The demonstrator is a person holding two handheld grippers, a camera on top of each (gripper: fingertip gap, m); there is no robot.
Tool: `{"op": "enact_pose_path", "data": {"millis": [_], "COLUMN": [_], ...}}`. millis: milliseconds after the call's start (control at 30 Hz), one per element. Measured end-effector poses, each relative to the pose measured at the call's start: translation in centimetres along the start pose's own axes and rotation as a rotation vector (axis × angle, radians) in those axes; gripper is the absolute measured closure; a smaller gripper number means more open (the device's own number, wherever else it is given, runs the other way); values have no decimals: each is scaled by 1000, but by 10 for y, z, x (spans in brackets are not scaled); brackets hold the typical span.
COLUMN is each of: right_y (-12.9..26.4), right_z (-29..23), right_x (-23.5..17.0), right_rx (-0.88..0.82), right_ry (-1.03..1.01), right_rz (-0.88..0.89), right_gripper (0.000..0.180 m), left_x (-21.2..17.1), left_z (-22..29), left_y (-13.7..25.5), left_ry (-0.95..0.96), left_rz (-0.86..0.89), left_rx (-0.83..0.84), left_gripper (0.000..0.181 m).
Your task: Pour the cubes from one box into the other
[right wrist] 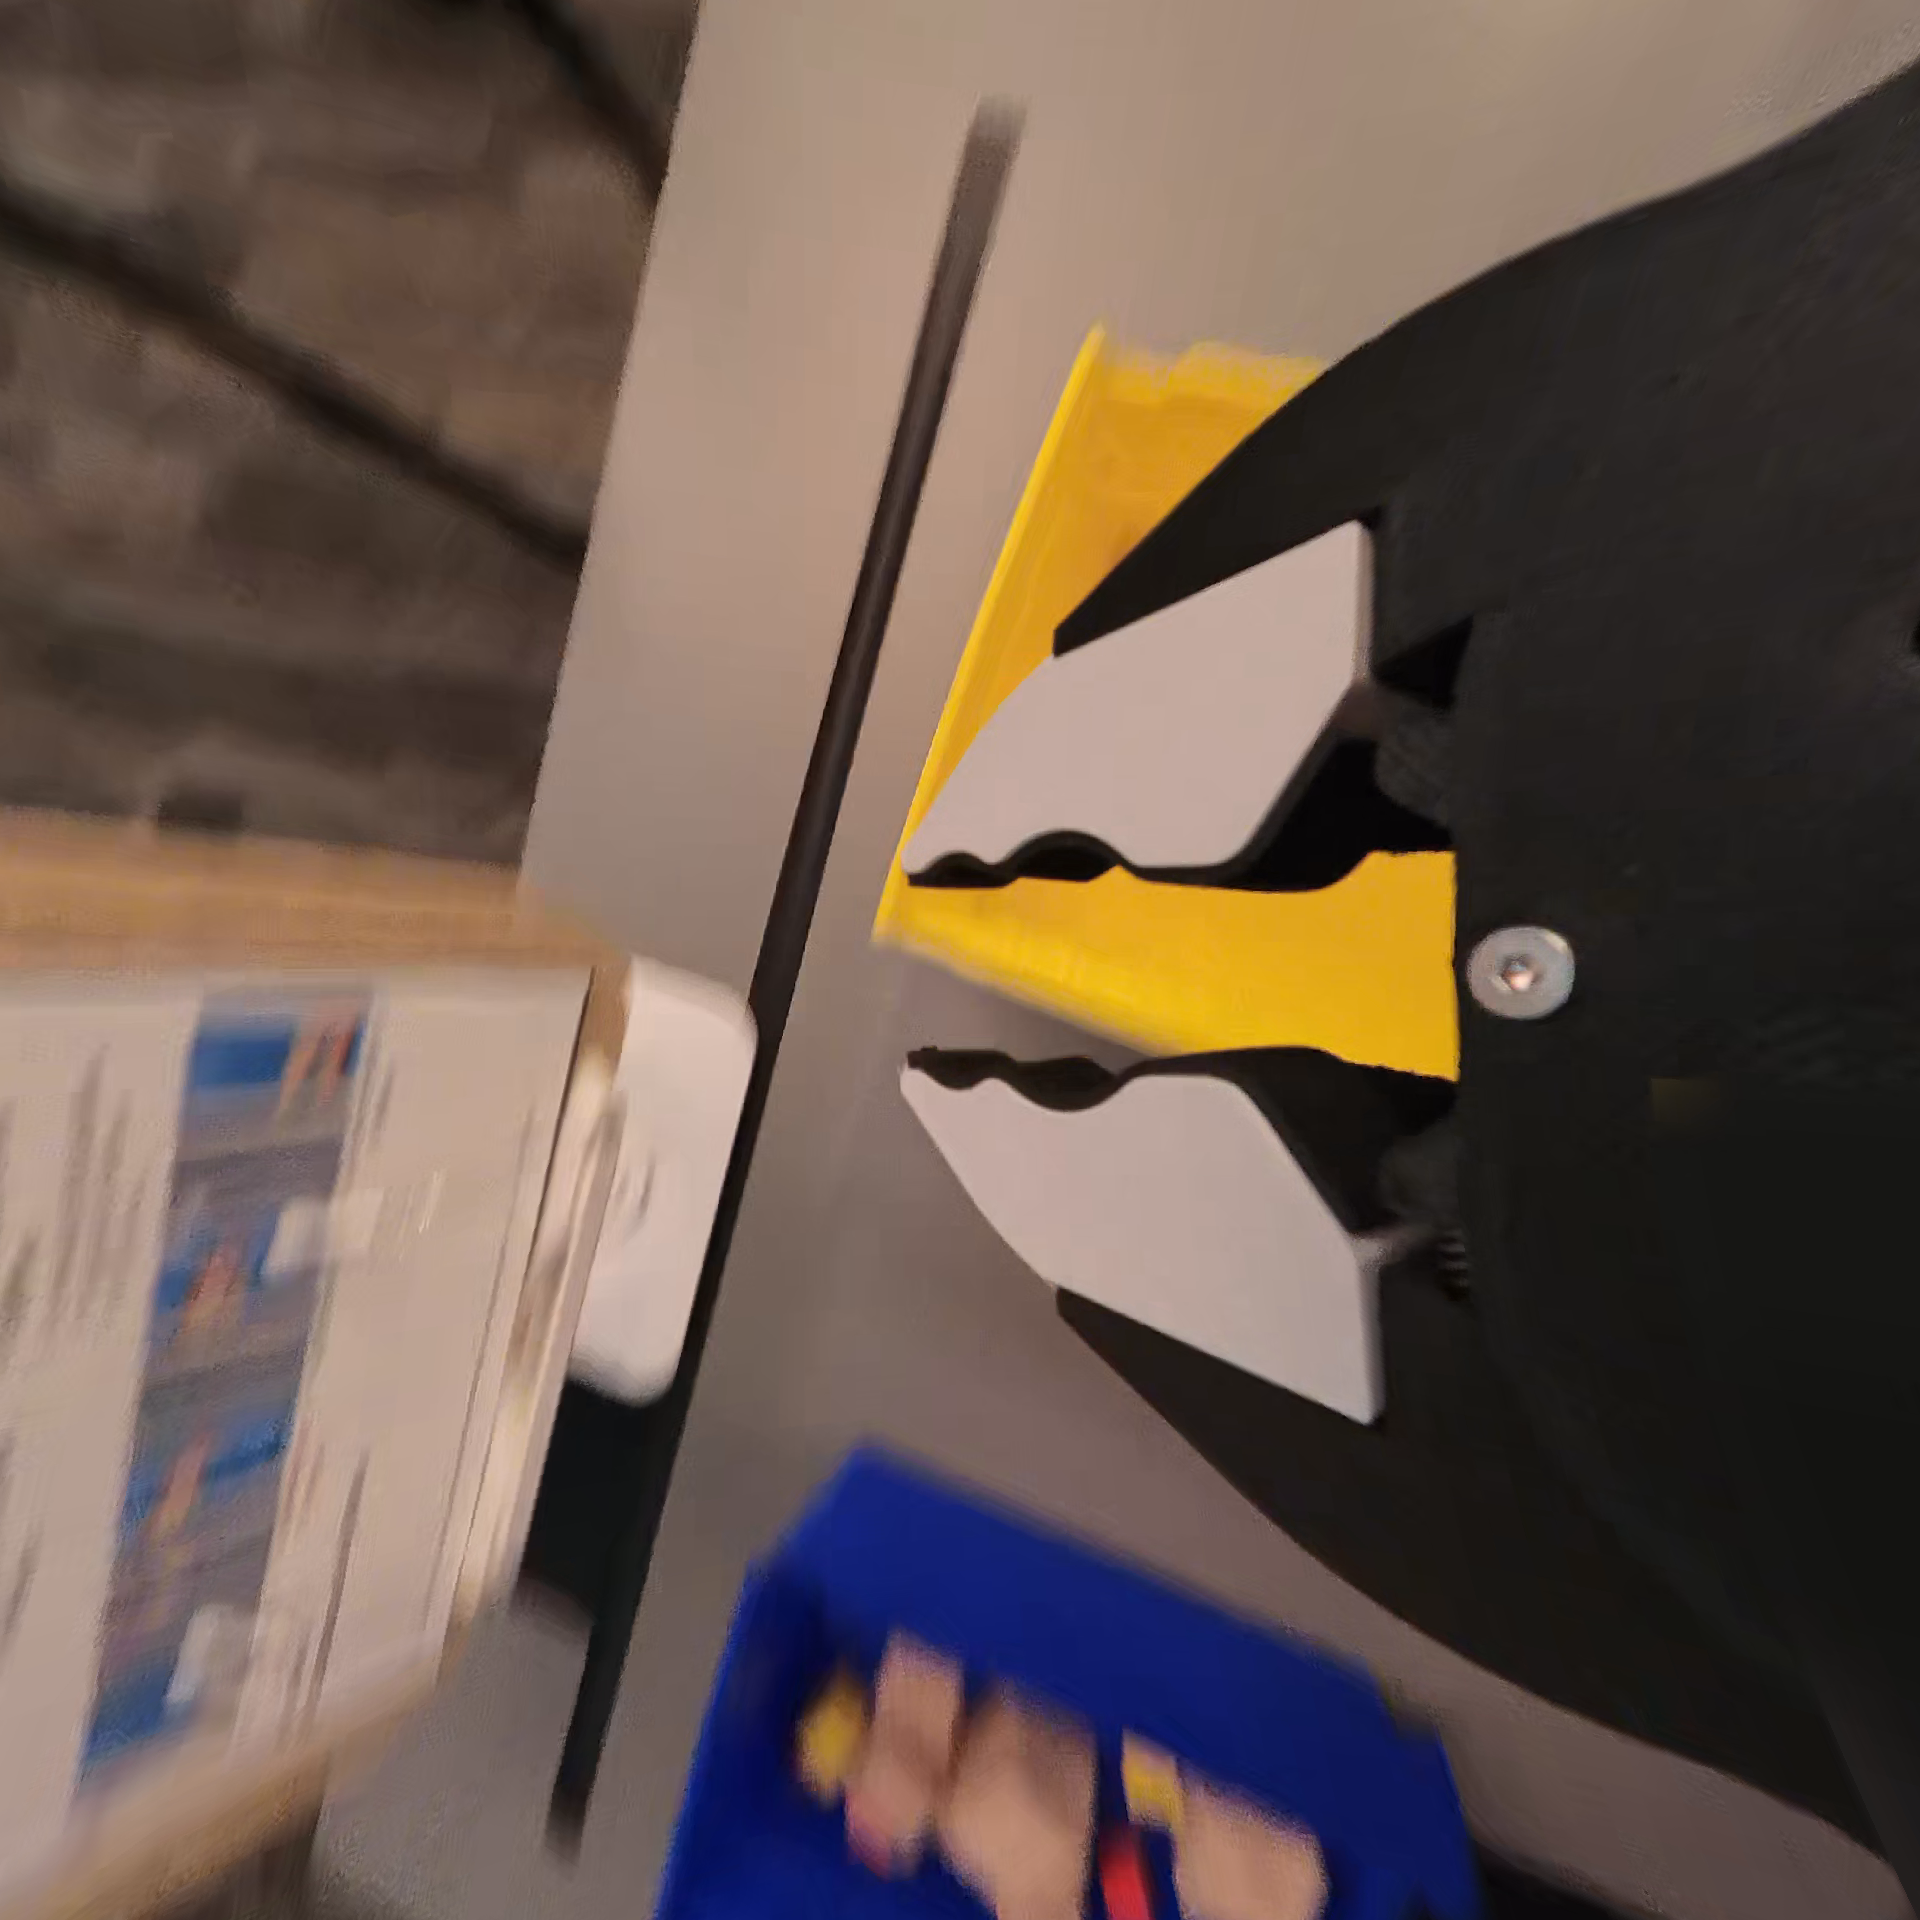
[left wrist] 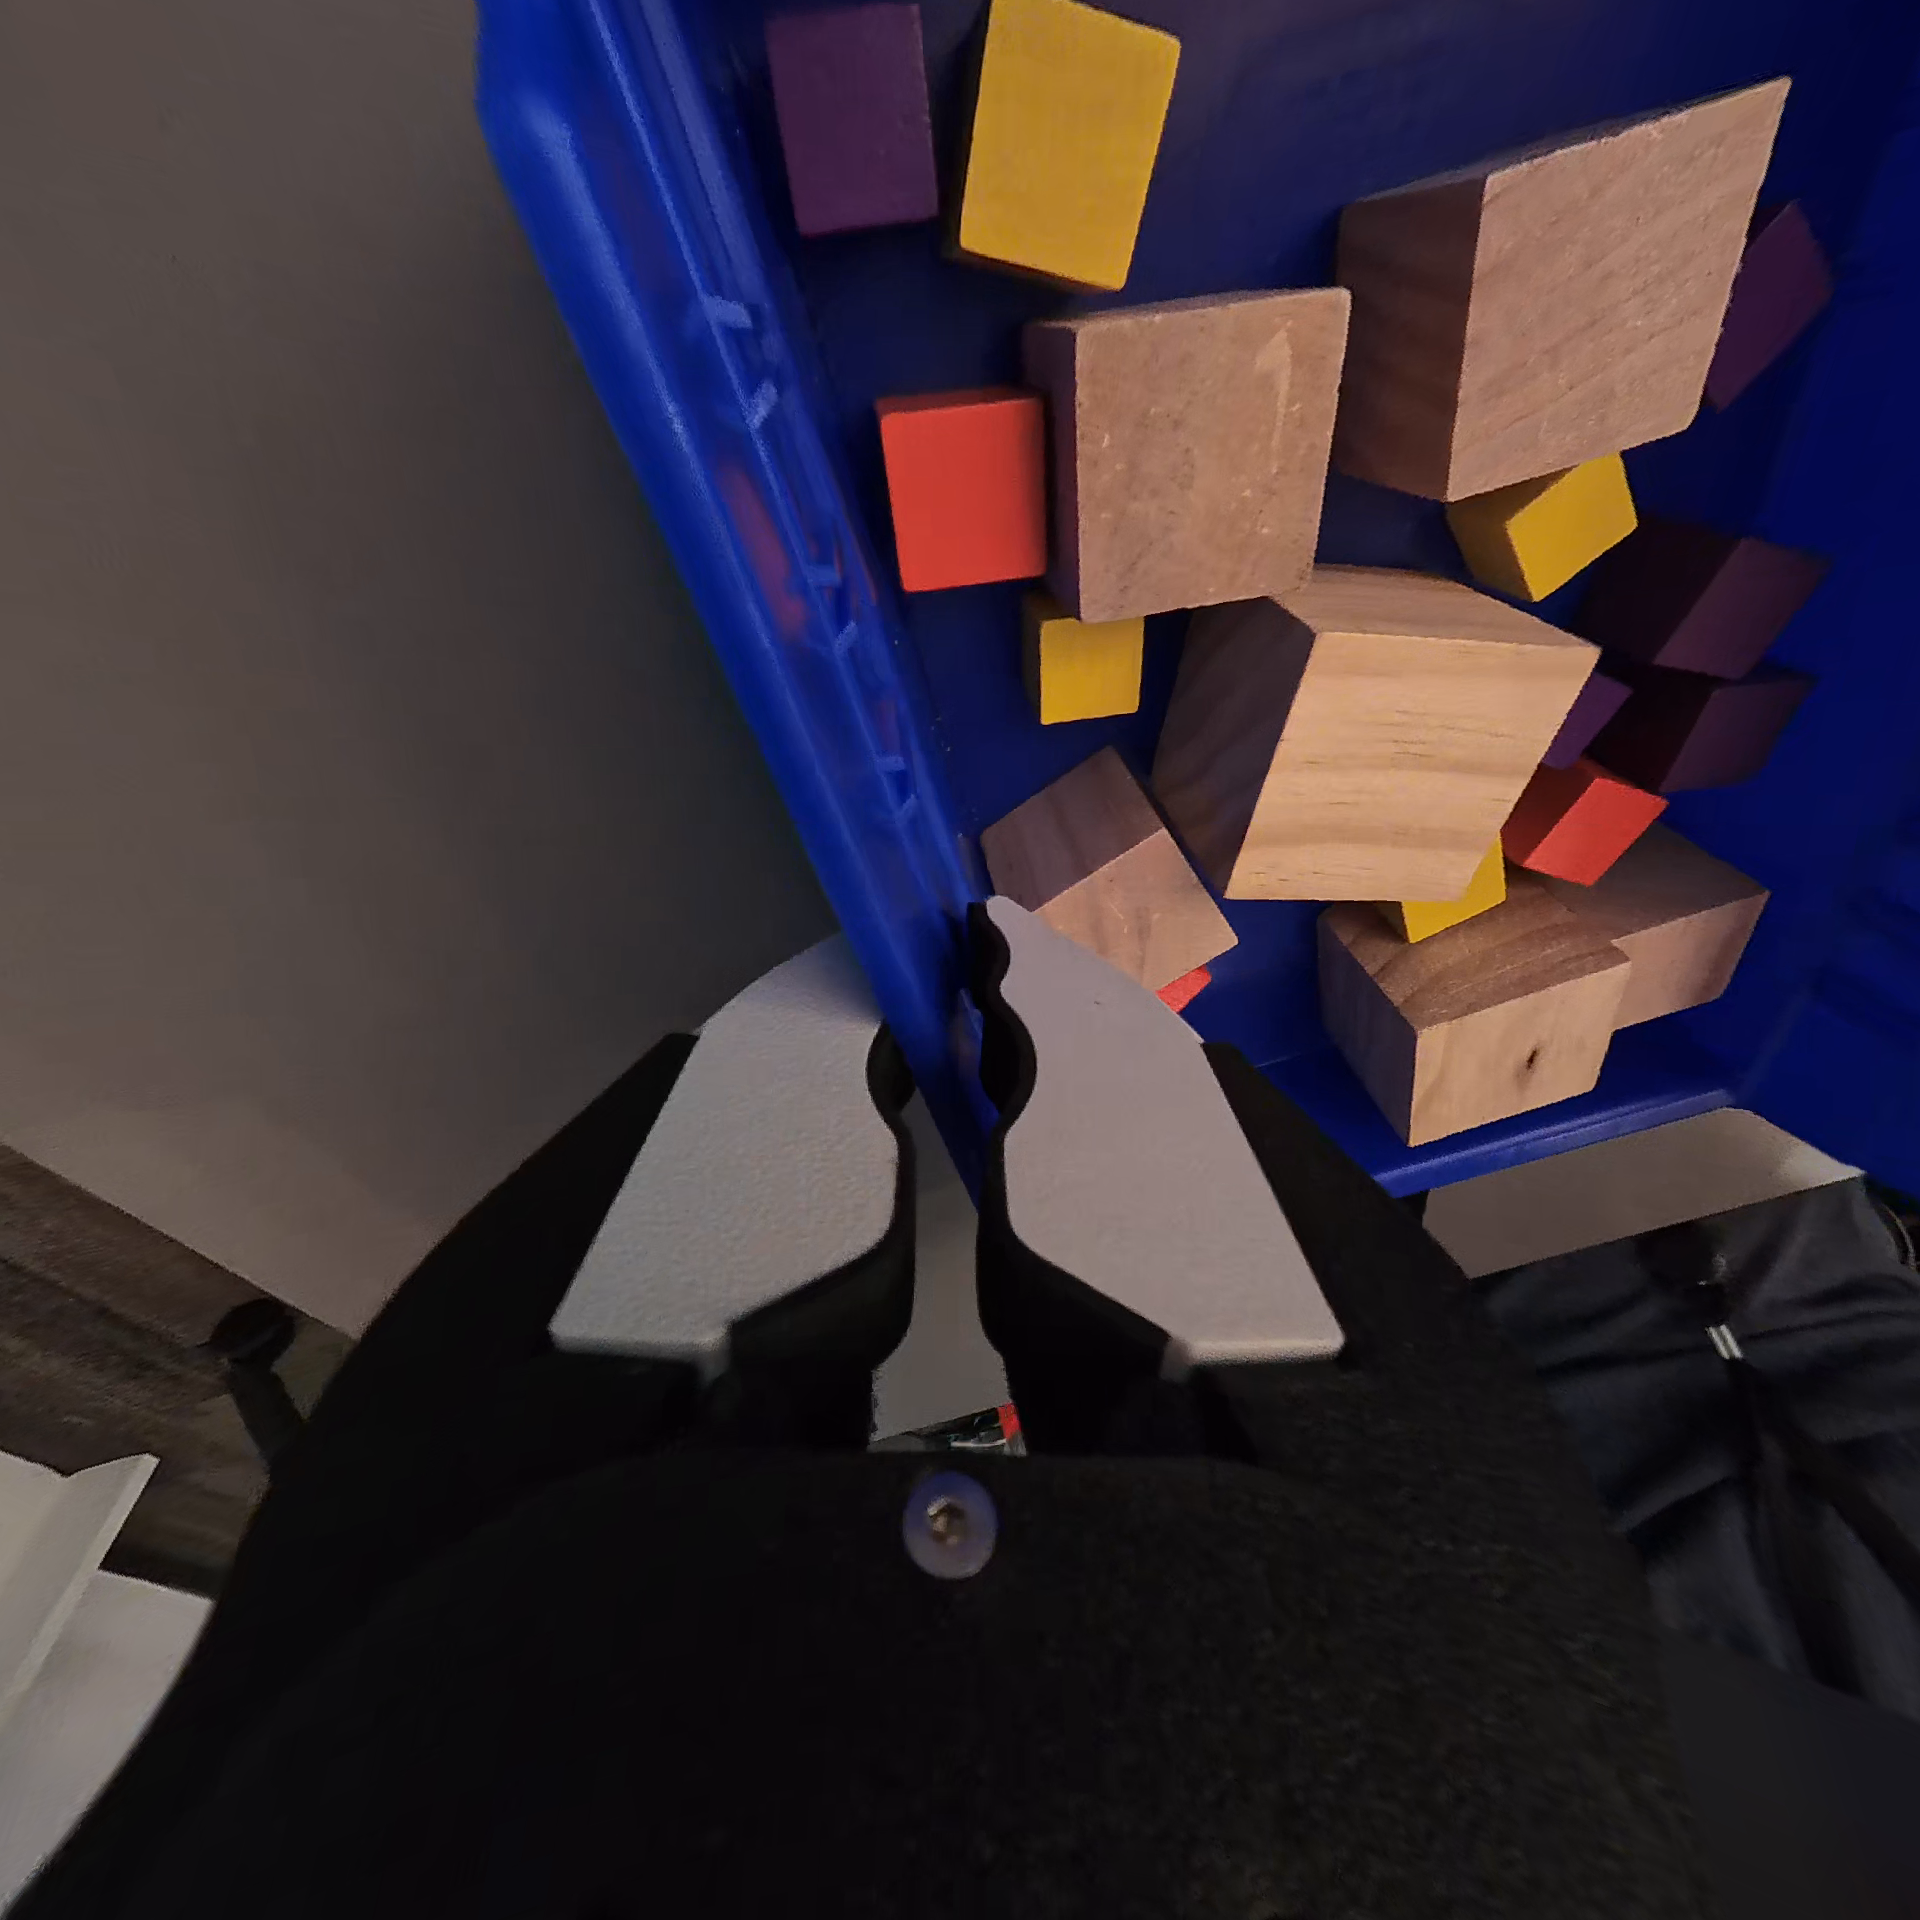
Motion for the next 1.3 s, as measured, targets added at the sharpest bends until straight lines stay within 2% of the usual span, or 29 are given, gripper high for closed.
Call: {"op": "enact_pose_path", "data": {"millis": [67, 133, 300, 467, 600, 667, 733, 767, 933, 1100, 1300], "right_y": [-7, -23, -83, -118, -141, -150, -155, -158, -163, -166, -158], "right_z": [-71, -126, -211, -259, -265, -262, -268, -266, -260, -253, -222], "right_x": [-5, -21, -93, -147, -189, -204, -215, -218, -217, -212, -197], "right_rx": [199, 303, 315, 296, 140, 64, 82, 61, 12, 14, 75], "right_ry": [-9, -11, 44, 23, 99, 120, 96, 91, -6, -4, -93], "right_rz": [-6, -73, -338, -478, -567, -621, -667, -678, -723, -740, -761], "right_gripper": [141, 136, 127, 127, 127, 133, 156, 159, 172, 173, 174], "left_x": [-3, -6, -11, -15, -15, -15, -16, -16, -17, -13, 15], "left_z": [-1, -2, -4, -6, -6, -6, -6, -6, -3, 6, 32], "left_y": [0, 0, 0, -1, -1, -3, -7, -9, -16, -15, 7], "left_ry": [7, 15, 44, 62, 56, 56, 59, 66, 64, 87, 51], "left_rz": [9, 20, 60, 87, 97, 95, 85, 81, 53, 25, -3], "left_rx": [-8, -12, -45, -70, -51, -38, -26, -23, -2, 6, 67], "left_gripper": [175, 175, 175, 175, 175, 175, 175, 174, 172, 172, 172]}}
Point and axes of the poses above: each gripper's, where its closed fingertips meet, y back along the fingers, x out of its top, z = x × y across the jaws, the point moved 1 cm from there along y, back along the fingers, and after that the axes turned 11 degrees about -y, right-handed, at the moved point
